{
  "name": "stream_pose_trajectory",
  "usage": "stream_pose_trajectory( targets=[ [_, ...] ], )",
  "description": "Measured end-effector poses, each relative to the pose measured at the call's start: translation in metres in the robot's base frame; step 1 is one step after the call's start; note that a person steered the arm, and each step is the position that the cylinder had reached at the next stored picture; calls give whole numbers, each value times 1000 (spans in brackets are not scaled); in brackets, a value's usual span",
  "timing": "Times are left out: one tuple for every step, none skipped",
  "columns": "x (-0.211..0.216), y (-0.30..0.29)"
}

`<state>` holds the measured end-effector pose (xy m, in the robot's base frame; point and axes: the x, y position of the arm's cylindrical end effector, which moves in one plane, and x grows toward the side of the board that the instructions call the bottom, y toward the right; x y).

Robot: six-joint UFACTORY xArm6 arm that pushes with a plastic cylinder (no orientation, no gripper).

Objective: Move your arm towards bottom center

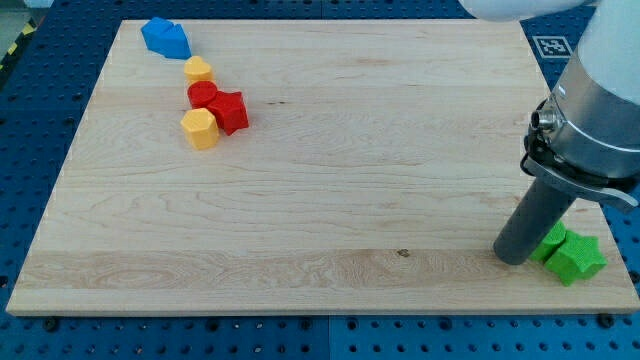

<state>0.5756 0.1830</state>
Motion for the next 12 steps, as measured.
stream_pose_trajectory(
  targets=[
    [2, -5],
    [2, -24],
    [2, -43],
    [-1, -60],
    [-1, -66],
    [-7, -78],
    [-29, -105],
    [-55, -133],
    [-73, -153],
    [-88, -165],
    [-88, -165],
    [-85, -165]
  ],
)
